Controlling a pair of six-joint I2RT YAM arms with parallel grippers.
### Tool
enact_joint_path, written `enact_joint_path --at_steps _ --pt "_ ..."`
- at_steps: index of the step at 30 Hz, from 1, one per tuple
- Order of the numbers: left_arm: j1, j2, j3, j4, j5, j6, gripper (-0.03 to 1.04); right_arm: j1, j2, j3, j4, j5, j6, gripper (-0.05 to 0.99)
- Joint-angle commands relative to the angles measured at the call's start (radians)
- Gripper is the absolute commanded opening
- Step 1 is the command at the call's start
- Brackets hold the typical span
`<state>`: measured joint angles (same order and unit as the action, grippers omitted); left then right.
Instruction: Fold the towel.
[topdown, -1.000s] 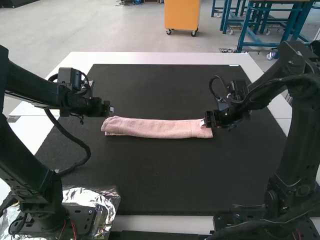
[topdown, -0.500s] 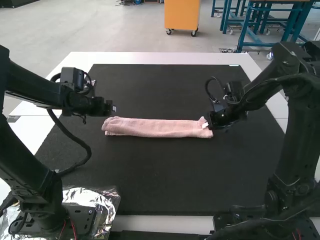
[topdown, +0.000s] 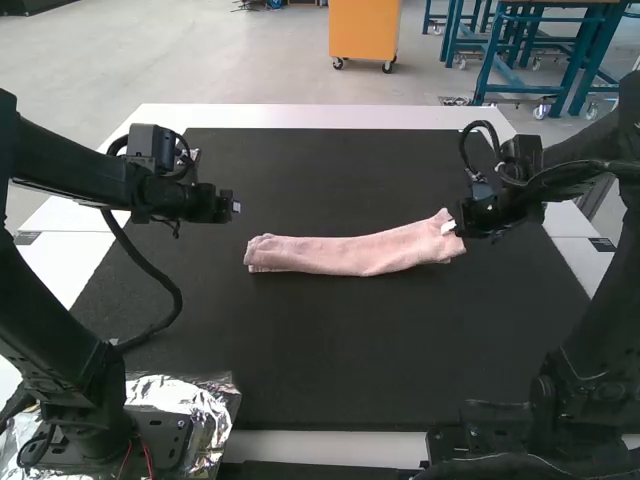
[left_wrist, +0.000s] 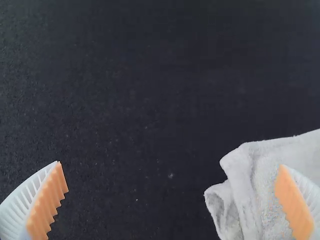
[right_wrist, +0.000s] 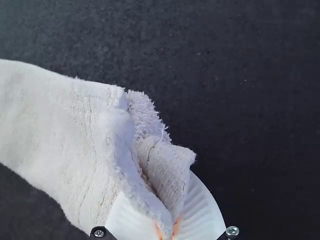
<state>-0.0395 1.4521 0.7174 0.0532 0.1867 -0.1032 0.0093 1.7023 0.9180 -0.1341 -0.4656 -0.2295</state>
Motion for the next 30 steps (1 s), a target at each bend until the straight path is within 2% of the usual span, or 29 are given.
enact_joint_path --at_steps 1,4,11,30 --pt "0.001 -0.009 0.031 0.005 -0.004 -0.007 0.97 0.075 -0.02 0.018 -0.002 -0.031 0.035 -0.02" --pt "0.001 -0.007 0.03 0.007 -0.004 -0.006 0.97 0.167 -0.018 0.019 0.025 -0.03 0.087 -0.02" --pt "0.001 -0.007 0.027 0.02 -0.004 0.008 0.97 0.36 0.003 0.032 0.197 -0.008 0.256 -0.02" --pt "0.007 -0.007 -0.021 0.117 -0.004 0.011 0.97 0.644 0.318 0.349 0.206 0.019 0.315 -0.02"
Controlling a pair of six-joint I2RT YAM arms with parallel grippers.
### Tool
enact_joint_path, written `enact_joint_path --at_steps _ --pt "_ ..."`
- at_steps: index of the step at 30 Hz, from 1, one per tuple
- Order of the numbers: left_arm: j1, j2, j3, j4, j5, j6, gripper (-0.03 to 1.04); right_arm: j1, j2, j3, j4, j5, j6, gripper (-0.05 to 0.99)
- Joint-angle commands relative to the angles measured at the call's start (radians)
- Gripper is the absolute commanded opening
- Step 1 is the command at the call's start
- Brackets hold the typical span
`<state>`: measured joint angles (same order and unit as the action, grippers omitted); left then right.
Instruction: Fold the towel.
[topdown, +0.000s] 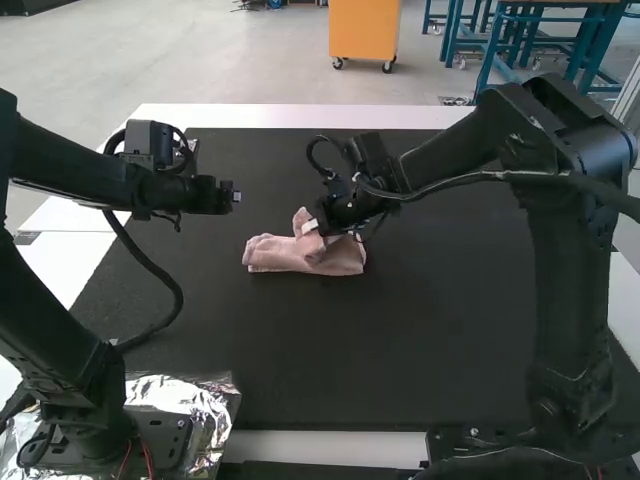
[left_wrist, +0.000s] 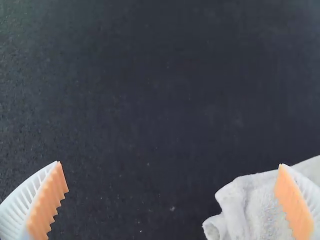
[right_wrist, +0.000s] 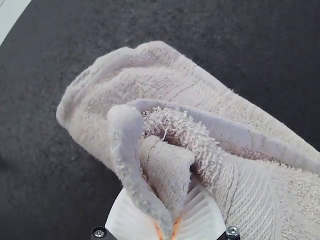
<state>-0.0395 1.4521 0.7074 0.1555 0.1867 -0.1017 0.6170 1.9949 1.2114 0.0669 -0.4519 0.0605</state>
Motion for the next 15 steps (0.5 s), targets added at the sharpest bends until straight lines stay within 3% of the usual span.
enact_joint_path --at_steps 1,13,14,15 --pt "0.012 -0.007 -0.016 0.021 -0.004 0.01 0.97 0.05 0.042 0.074 0.005 0.007 0.03 -0.02" --pt "0.07 -0.007 -0.049 0.064 -0.004 0.01 0.97 0.121 0.183 0.254 -0.009 0.021 0.036 -0.02" --pt "0.072 -0.007 -0.051 0.067 -0.004 0.011 0.97 0.121 0.186 0.261 -0.009 0.021 0.036 0.04" --pt "0.072 -0.007 -0.054 0.07 -0.004 0.013 0.97 0.121 0.186 0.269 -0.01 0.021 0.036 0.2"
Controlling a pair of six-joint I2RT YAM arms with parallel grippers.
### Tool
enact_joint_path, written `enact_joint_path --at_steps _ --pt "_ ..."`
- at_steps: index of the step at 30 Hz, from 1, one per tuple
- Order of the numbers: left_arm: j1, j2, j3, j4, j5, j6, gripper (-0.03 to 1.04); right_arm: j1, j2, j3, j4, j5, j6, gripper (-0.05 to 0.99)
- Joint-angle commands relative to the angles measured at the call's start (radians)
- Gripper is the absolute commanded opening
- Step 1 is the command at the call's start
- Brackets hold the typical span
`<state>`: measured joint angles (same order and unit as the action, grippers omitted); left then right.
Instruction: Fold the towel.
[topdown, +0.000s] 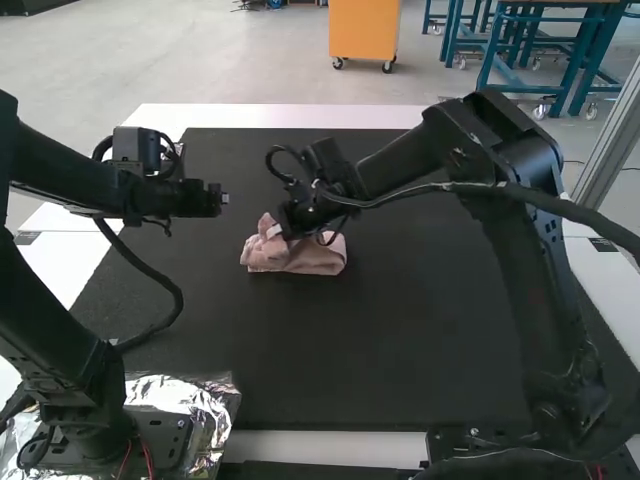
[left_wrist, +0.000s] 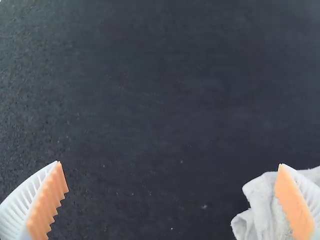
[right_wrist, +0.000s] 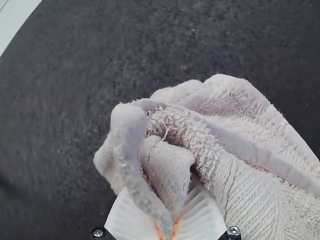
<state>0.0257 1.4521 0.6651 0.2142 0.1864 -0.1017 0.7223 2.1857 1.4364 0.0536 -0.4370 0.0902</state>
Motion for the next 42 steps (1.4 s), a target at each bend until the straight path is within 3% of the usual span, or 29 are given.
enact_joint_path --at_steps 1,4,6,19,20,21,22,24,25,30,42 --pt "0.005 -0.007 -0.012 0.013 -0.005 0.016 0.97 0.016 -0.006 0.052 0.002 0.006 0.005 0.38" --pt "0.006 -0.009 -0.009 0.019 -0.019 0.017 0.97 0.016 -0.021 0.09 -0.043 0.006 -0.006 0.73" --pt "0.006 -0.009 -0.007 0.022 -0.021 0.016 0.97 0.012 -0.044 0.119 -0.084 0.006 -0.02 0.86" --pt "-0.003 -0.007 0.013 0.044 -0.061 0.016 0.97 -0.061 -0.196 0.096 -0.138 -0.011 -0.027 0.88" --pt "-0.003 -0.007 0.011 0.044 -0.067 0.016 0.97 -0.07 -0.196 0.078 -0.133 -0.016 -0.037 0.83" --pt "-0.003 -0.007 0.013 0.044 -0.067 0.016 0.97 -0.08 -0.196 0.056 -0.127 -0.04 -0.043 0.7" --pt "-0.006 -0.007 0.013 0.044 -0.068 0.016 0.97 -0.09 -0.195 0.032 -0.11 -0.062 -0.046 0.52" --pt "-0.01 -0.007 0.008 0.045 -0.074 0.016 0.97 -0.106 -0.195 -0.03 -0.031 -0.08 -0.053 0.04" --pt "-0.013 -0.007 0.007 0.045 -0.074 0.016 0.97 -0.11 -0.195 -0.059 0.02 -0.078 -0.046 -0.02" --pt "-0.013 -0.007 0.011 0.05 -0.076 0.016 0.97 -0.121 -0.181 -0.172 0.167 -0.083 -0.032 -0.02" --pt "-0.015 -0.007 0.011 0.062 -0.084 0.014 0.97 -0.109 -0.112 -0.292 0.347 -0.129 -0.009 -0.02"
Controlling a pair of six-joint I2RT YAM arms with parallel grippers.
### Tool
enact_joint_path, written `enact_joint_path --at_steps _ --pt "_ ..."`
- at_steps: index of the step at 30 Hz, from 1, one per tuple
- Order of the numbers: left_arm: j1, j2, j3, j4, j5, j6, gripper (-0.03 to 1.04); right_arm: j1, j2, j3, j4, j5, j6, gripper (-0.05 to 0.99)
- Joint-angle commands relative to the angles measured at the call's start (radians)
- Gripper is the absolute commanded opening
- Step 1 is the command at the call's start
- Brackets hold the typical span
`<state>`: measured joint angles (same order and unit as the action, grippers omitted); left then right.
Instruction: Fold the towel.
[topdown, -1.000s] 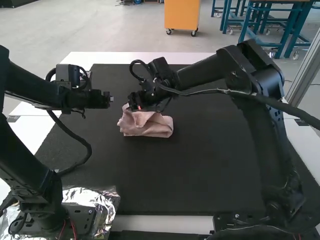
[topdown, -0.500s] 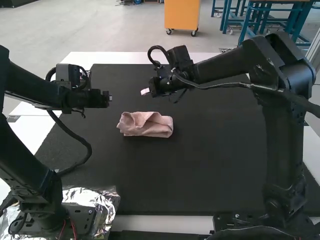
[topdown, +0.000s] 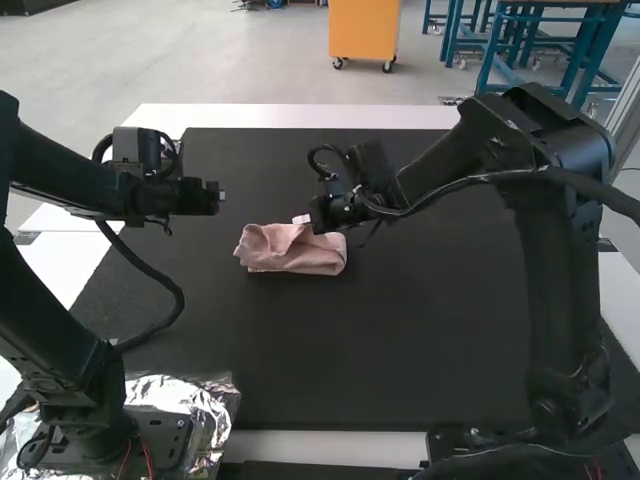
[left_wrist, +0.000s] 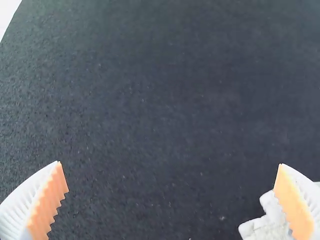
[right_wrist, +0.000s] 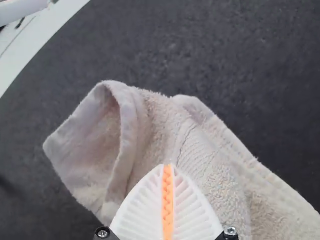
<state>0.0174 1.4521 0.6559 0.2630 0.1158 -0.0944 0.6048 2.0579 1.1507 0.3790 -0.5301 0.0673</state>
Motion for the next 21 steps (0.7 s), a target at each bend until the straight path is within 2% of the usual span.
enact_joint_path --at_steps 1,15,21 --pt "-0.007 -0.007 0.022 0.015 -0.013 0.007 0.97 0.01 0.024 -0.006 0.037 -0.045 0.017 -0.02" --pt "-0.007 -0.013 0.022 0.025 -0.01 0.007 0.97 0.078 0.156 -0.014 0.187 -0.048 0.058 -0.02" --pt "-0.007 -0.024 0.022 0.025 -0.008 0.007 0.97 0.122 0.228 -0.014 0.325 -0.048 0.123 -0.02"
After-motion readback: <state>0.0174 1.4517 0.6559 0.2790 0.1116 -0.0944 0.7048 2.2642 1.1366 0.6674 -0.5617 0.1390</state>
